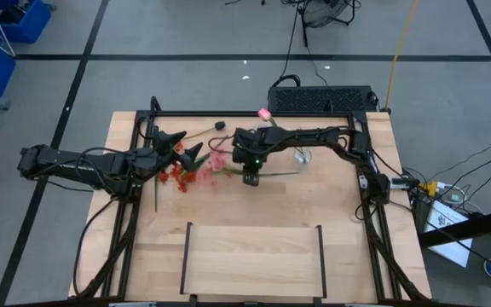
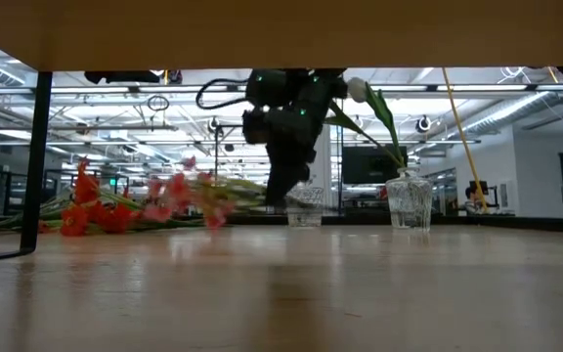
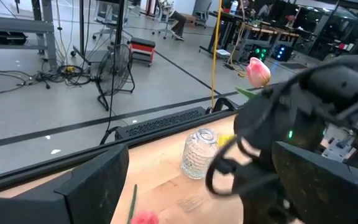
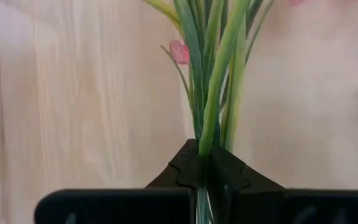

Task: Pick and place flowers into a vace then onto a shelf
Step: Put the pink flowers into the right transparent vase

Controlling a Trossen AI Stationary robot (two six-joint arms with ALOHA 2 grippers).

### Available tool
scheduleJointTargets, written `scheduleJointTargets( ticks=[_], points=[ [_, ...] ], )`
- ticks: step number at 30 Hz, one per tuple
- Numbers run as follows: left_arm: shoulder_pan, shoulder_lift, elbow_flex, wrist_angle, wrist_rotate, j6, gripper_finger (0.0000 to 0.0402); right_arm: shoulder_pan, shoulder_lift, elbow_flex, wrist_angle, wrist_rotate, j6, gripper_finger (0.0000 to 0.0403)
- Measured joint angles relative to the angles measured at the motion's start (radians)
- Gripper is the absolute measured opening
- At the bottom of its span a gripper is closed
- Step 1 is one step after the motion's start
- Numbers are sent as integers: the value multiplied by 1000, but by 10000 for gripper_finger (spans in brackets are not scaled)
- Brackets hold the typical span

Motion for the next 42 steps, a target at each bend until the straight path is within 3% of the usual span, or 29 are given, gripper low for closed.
scheduleJointTargets(
  ticks=[18,29,42],
  points=[
    [-2,0,0,1,22,0,399,-106,-252,0,320,26,243,1],
    [-2,0,0,0,22,9,399,-156,-408,0,433,110,243,0],
    [11,0,0,0,8,60,399,-155,-561,0,434,213,115,0]
  ],
)
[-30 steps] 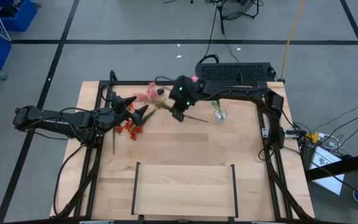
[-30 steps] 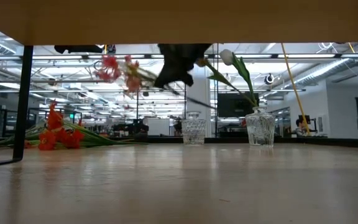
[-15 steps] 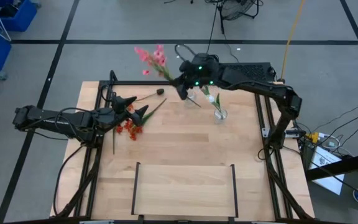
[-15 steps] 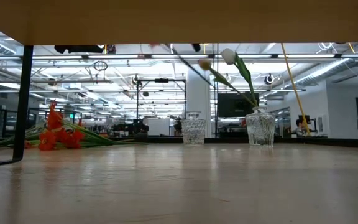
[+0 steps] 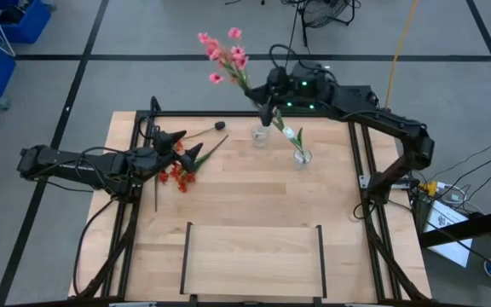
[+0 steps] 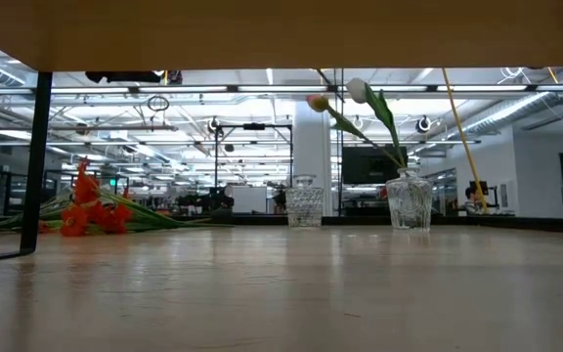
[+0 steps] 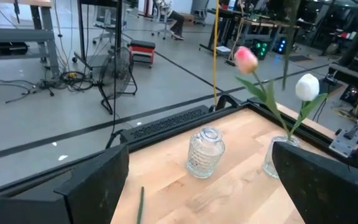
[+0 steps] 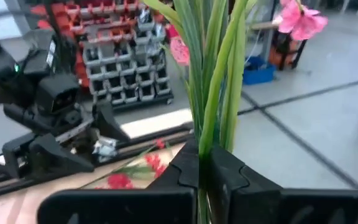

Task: Pick and place flowers into a vace then onto a shelf
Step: Put the pink flowers into the right transparent vase

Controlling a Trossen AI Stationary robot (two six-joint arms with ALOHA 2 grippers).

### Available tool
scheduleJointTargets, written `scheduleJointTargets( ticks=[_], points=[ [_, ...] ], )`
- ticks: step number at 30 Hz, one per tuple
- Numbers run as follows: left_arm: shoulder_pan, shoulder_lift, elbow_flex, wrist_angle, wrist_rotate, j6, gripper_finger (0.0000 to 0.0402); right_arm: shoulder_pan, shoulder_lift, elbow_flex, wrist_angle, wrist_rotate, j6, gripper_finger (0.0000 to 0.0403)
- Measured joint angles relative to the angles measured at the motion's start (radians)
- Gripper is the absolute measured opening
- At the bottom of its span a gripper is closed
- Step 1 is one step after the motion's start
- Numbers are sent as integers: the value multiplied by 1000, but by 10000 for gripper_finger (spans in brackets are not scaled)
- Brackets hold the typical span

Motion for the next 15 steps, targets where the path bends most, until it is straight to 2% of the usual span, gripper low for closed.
scheduleJointTargets(
  ticks=[15],
  points=[
    [2,0,0,0,2,-8,399,0,-123,0,6,3,-65,0]
  ],
)
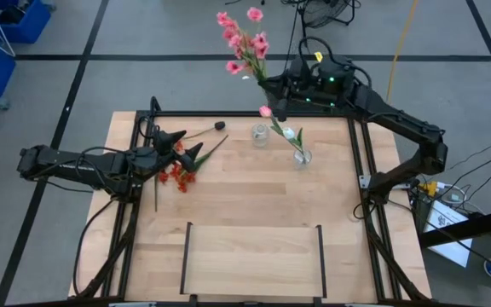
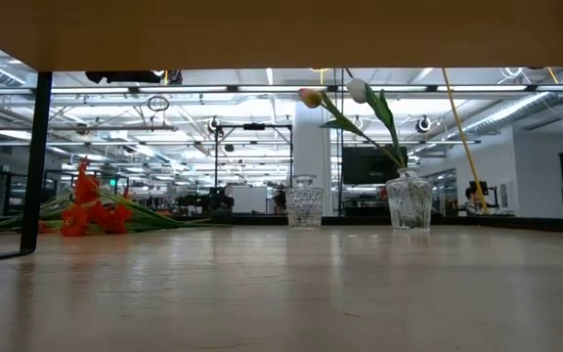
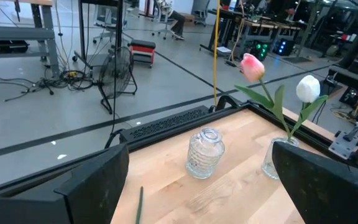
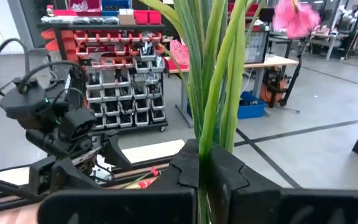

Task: Pick and place flowers into a vace then onto a shelf
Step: Put the pink flowers into the right transparent vase

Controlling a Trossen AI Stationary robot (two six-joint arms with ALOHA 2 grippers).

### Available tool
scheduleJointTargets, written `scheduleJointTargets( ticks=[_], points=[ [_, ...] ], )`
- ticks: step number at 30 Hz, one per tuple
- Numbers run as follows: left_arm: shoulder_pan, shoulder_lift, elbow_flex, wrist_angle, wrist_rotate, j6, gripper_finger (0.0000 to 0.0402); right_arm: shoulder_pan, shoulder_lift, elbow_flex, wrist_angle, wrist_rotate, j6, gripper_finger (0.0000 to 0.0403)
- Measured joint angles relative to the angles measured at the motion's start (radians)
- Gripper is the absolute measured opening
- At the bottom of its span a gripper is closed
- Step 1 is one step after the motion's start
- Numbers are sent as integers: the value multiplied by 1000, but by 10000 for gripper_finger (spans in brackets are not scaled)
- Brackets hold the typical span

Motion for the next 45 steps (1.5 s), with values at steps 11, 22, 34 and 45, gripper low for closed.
scheduleJointTargets(
  ticks=[11,22,34,45],
  points=[
    [0,0,0,0,0,26,399,52,-254,-327,180,83,68,0],
    [21,0,0,0,-26,27,399,11,-600,-948,633,204,146,0],
    [86,0,0,0,-15,-51,399,-7,-783,-1253,780,285,258,0],
    [92,0,0,0,-14,-71,399,-15,-781,-1315,861,310,259,0]
  ],
)
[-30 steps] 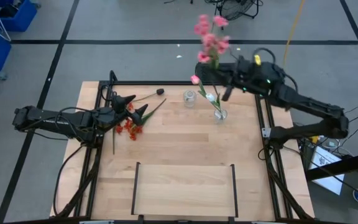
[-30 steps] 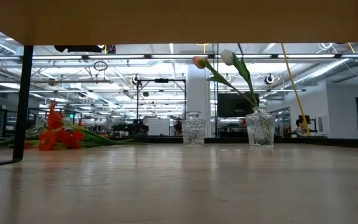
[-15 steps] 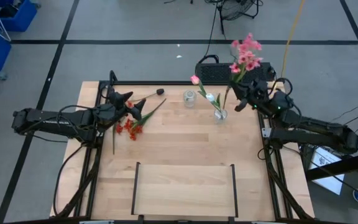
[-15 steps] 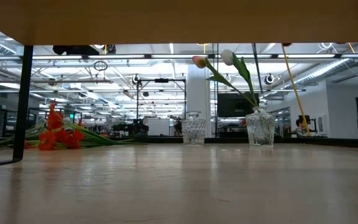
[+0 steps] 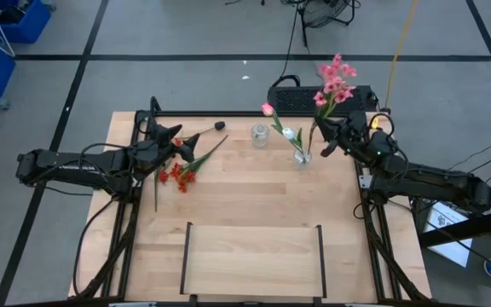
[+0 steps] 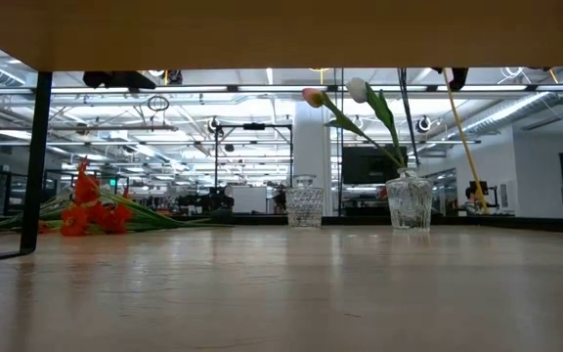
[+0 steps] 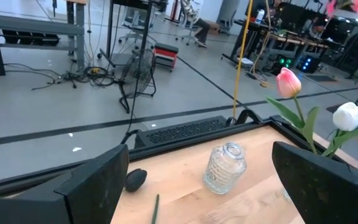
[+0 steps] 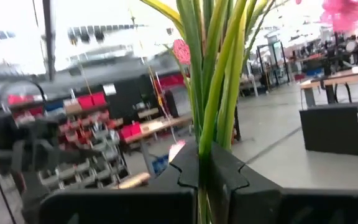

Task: Pick and place flowers into a vace then onto a shelf
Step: Put the pink flowers into the right transparent vase

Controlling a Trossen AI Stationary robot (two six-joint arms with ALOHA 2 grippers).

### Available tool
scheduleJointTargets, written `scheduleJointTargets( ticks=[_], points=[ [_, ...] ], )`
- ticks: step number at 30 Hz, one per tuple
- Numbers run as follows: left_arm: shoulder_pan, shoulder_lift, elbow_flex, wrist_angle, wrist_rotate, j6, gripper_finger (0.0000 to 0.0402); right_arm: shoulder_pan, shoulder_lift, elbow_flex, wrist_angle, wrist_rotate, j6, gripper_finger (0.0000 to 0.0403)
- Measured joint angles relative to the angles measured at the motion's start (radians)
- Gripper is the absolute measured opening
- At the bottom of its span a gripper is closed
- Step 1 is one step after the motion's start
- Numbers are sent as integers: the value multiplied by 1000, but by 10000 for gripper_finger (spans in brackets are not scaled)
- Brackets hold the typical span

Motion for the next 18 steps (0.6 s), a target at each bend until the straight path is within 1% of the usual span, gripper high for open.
scheduleJointTargets(
  ticks=[3,8,11,18],
  points=[
    [0,0,0,0,0,-13,399,-1,-2,-1,45,0,-7,0],
    [0,0,0,0,0,-28,399,-1,6,-1,-27,-3,0,0],
    [0,0,0,0,0,-35,399,-1,17,-1,-32,-18,1,0],
    [0,0,0,0,0,-43,399,-4,27,-1,44,-29,1,0]
  ],
)
